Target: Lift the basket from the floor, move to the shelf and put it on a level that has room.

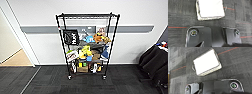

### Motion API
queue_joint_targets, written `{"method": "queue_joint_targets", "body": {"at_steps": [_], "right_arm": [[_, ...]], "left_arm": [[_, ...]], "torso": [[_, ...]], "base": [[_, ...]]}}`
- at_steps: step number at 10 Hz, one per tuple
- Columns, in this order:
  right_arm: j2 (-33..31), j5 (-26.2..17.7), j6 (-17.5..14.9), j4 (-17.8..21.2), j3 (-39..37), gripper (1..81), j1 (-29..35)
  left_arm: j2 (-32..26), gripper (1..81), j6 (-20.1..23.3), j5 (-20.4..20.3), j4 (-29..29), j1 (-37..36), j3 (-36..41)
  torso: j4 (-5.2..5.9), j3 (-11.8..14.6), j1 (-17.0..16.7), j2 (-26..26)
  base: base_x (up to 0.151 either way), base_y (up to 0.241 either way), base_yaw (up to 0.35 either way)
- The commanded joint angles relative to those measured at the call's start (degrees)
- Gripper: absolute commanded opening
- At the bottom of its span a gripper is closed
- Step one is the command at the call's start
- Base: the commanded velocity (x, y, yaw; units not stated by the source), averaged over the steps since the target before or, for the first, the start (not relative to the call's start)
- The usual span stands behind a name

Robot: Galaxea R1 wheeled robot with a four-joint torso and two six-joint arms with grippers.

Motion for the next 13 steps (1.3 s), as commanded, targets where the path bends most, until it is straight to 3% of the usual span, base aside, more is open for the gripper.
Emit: {"method": "queue_joint_targets", "body": {"at_steps": [1,3,7,8,9,10,11,12,13], "right_arm": [[-1.0,-2.6,0.1,0.4,0.0,81.1,4.0],[-1.0,-2.7,0.1,0.5,-0.4,81.1,4.9],[-0.2,-3.8,0.1,0.3,-0.6,81.1,6.9],[0.0,-3.8,0.1,0.3,-0.9,81.1,6.9],[0.0,-3.8,0.1,0.4,-1.2,81.1,6.9],[0.1,-3.7,0.2,0.5,-1.5,81.1,6.9],[0.1,-3.8,0.2,0.6,-1.8,81.1,6.9],[0.1,-3.8,0.3,0.6,-1.9,81.1,7.0],[0.2,-3.7,0.3,0.6,-1.9,81.1,7.0]], "left_arm": [[-0.7,81.1,0.0,3.0,-0.4,-3.3,0.2],[-0.4,81.1,0.0,3.0,-0.5,-3.4,-0.1],[0.5,81.1,0.0,2.9,-1.0,-3.7,-1.8],[0.5,81.1,0.0,2.9,-1.0,-3.7,-1.8],[0.5,81.1,0.0,2.9,-1.0,-3.7,-1.8],[0.6,81.1,0.0,2.9,-0.9,-3.7,-1.8],[0.6,81.1,0.0,2.9,-0.9,-3.7,-1.8],[0.6,81.1,0.0,3.0,-0.9,-3.7,-1.8],[0.6,81.1,0.0,3.0,-1.0,-3.7,-1.8]], "torso": [[-0.05,0.0,3.7,-5.6],[1.38,-1.1,5.9,-9.1],[1.48,-1.4,10.6,-16.6],[4.12,-5.1,11.9,-18.6],[4.57,-6.0,13.0,-20.3],[1.83,-5.4,13.9,-21.7],[2.58,-3.8,15.0,-23.5],[3.08,-4.2,19.5,-30.6],[3.24,-4.6,16.8,-26.6]], "base": [[0.0,0.0,0.0],[0.0,0.0,0.0],[0.0,0.0,0.0],[0.0,0.0,0.0],[0.0,0.0,0.0],[0.0,0.0,0.0],[0.0,0.0,0.0],[0.0,0.0,0.0],[0.0,0.0,0.0]]}}
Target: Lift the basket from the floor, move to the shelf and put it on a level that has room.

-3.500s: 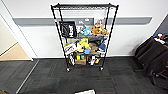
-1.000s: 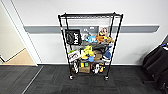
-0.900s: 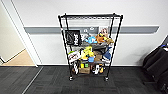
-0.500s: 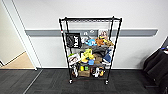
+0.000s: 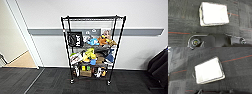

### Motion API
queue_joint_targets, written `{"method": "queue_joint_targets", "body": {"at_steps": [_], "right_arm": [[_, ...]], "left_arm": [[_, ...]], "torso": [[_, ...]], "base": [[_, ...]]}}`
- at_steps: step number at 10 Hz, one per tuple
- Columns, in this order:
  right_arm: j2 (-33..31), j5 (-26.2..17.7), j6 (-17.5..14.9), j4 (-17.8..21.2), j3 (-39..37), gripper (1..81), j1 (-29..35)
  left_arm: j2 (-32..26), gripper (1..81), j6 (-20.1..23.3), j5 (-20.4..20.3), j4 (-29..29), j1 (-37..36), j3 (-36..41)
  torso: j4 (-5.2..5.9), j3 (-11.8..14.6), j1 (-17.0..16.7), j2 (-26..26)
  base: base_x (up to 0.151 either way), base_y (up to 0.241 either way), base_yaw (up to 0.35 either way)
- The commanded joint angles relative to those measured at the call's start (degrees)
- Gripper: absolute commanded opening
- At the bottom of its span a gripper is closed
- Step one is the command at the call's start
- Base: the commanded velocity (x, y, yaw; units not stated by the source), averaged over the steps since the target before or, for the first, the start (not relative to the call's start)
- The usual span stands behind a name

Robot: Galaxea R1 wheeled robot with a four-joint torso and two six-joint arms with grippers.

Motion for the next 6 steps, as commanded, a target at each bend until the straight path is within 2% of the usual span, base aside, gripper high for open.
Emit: {"method": "queue_joint_targets", "body": {"at_steps": [1,3,6], "right_arm": [[-0.7,-2.1,0.2,0.5,0.3,81.1,4.5],[-0.6,-2.2,0.2,0.6,0.3,81.1,4.9],[-0.6,-2.2,0.2,0.5,0.3,81.1,5.8]], "left_arm": [[-0.7,81.1,0.1,2.6,-0.6,-3.7,0.3],[-0.7,81.1,0.1,2.6,-0.8,-3.7,0.3],[-0.7,81.1,0.0,2.6,-0.8,-3.9,0.3]], "torso": [[0.0,-3.5,3.6,-5.6],[0.02,-5.2,5.5,-8.6],[0.02,-9.5,9.3,-14.6]], "base": [[0.0,0.0,0.0],[0.0,0.0,0.0],[0.0,0.0,0.0]]}}
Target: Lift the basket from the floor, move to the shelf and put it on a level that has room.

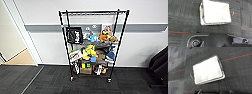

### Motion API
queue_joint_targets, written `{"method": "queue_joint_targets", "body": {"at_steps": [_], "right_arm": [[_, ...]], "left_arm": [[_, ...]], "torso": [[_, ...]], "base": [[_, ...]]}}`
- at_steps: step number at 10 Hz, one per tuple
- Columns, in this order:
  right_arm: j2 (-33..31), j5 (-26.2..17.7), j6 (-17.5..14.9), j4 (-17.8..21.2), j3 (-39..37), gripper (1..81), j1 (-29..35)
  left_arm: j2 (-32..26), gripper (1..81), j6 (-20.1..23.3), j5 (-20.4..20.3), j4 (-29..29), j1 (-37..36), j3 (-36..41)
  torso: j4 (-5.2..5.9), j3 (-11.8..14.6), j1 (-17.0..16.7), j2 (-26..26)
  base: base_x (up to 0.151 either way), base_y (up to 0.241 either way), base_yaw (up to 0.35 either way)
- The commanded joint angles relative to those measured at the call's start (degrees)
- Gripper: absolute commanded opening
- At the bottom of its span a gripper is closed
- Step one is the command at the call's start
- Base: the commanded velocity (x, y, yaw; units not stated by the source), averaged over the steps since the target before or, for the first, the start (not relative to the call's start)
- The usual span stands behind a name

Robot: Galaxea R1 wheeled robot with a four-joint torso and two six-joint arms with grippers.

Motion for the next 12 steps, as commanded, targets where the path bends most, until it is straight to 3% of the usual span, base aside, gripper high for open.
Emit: {"method": "queue_joint_targets", "body": {"at_steps": [1,11,12], "right_arm": [[-0.8,-2.1,0.1,0.5,0.5,81.1,5.3],[-0.7,-5.7,0.1,0.5,0.4,81.1,11.5],[-0.8,-5.7,0.1,0.5,0.4,81.1,11.8]], "left_arm": [[-0.8,81.1,0.1,2.8,-0.8,-4.0,0.3],[-0.6,81.1,0.0,3.0,-3.4,-6.7,-0.4],[-0.6,81.1,-0.1,3.0,-3.7,-7.2,-0.7]], "torso": [[0.0,-4.2,3.5,-5.4],[0.0,-19.9,16.3,-25.4],[0.0,-19.6,17.4,-27.2]], "base": [[0.0,0.0,0.0],[0.0,0.0,0.0],[0.0,0.0,0.0]]}}
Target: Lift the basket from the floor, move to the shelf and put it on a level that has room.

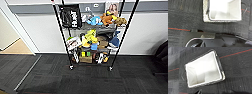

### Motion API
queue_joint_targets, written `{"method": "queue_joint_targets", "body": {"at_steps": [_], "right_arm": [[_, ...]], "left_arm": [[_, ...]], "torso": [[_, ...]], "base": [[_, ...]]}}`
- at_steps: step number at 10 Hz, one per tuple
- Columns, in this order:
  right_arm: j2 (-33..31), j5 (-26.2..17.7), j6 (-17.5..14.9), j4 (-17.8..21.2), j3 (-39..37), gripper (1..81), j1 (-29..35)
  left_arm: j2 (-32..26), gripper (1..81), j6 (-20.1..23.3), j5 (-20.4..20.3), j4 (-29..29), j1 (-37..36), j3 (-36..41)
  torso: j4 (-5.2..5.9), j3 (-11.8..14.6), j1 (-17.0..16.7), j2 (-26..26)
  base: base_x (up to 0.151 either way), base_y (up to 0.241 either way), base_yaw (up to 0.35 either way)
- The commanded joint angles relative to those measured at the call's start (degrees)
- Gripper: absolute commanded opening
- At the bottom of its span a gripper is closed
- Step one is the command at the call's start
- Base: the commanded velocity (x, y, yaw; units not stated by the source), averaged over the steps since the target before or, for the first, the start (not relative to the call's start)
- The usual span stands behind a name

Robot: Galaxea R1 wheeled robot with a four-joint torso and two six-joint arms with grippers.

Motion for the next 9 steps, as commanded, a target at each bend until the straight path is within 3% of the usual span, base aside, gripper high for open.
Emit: {"method": "queue_joint_targets", "body": {"at_steps": [1,4,9], "right_arm": [[-0.9,-3.1,0.1,0.8,0.3,81.1,4.7],[-1.0,-3.7,0.1,1.2,0.0,81.1,5.4],[-1.1,-4.4,0.1,1.2,-0.8,81.1,5.8]], "left_arm": [[-0.9,81.1,-0.2,3.5,-1.2,-4.0,-0.8],[-0.1,81.1,-0.4,5.5,-2.4,-6.9,-0.8],[2.3,81.1,-0.4,8.8,-2.4,-10.0,-3.1]], "torso": [[0.0,0.2,3.5,-5.5],[0.0,-1.4,6.6,-10.3],[0.0,-1.5,12.7,-19.9]], "base": [[0.0,0.0,0.0],[0.0,0.0,0.0],[0.0,0.0,0.0]]}}
